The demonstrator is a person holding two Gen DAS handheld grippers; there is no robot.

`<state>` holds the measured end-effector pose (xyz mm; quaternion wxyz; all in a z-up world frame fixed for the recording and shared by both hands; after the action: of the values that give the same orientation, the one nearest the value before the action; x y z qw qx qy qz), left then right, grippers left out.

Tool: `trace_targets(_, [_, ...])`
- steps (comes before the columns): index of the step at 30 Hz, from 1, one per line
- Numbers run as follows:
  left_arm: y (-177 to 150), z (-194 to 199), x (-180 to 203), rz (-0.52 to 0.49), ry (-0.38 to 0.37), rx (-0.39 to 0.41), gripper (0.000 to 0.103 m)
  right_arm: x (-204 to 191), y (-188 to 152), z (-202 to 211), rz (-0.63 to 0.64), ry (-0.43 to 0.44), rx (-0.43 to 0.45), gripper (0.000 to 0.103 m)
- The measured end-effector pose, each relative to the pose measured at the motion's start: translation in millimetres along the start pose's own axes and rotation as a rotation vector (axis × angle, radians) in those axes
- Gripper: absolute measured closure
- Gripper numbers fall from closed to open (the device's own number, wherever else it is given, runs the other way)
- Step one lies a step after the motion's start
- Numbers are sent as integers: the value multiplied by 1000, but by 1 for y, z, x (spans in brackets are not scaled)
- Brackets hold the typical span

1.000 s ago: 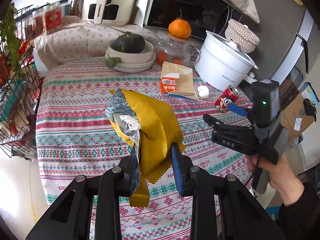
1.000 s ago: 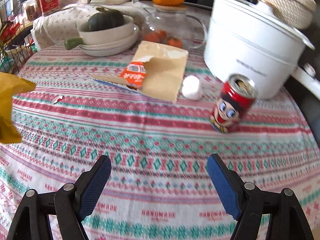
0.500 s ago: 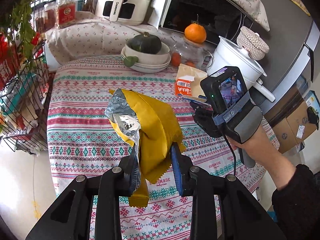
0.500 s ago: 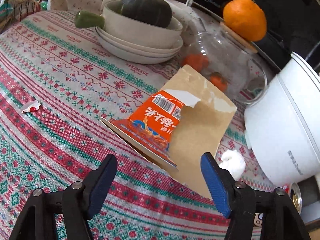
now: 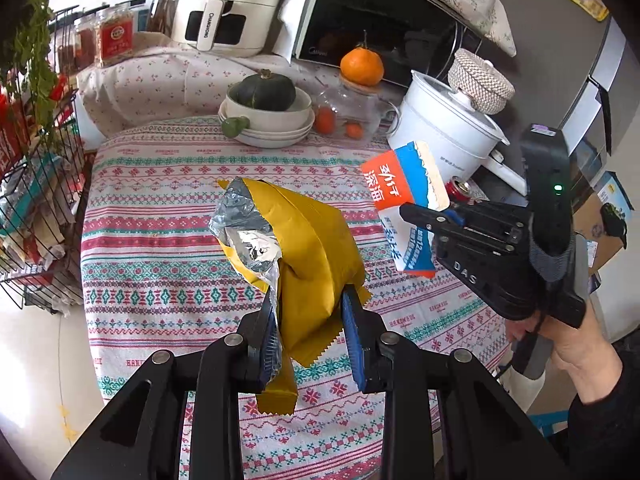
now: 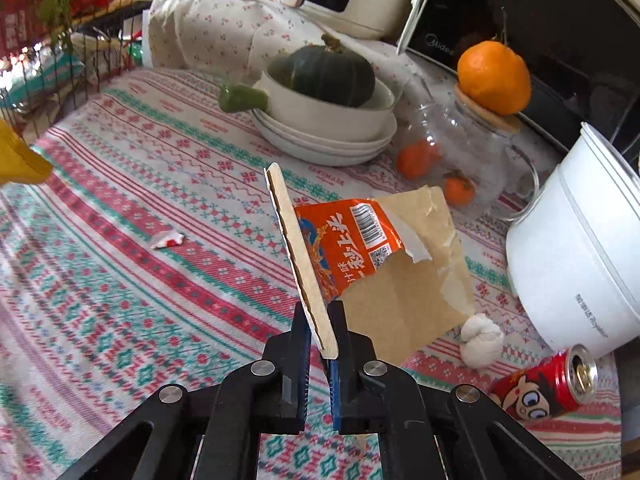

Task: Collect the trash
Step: 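Carry the chip bag and snack box over the white bin with both tools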

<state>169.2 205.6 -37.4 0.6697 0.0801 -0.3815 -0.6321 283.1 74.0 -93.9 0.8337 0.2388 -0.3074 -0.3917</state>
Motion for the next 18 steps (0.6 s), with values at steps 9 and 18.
trace_targets(9, [-15,1,48,-72,-49,-6,71,24,-39,94,-147,112,29,101])
trace_targets(18, [-39,-3,113,-193,-113,-30,71,65,-90,166,-275,108,55,102])
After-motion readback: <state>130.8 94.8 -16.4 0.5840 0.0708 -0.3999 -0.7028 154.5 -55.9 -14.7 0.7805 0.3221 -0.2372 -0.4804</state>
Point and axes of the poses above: each gripper's, at about its wrist camera, not at the fingertips, and z roughly against the way its jaws point, x to its right, y to its top, the point moved 2 cm from there along -z, roughly the way its jaws point, and after that the axes turned 12 degrees about -y, right-handed, at the moved point
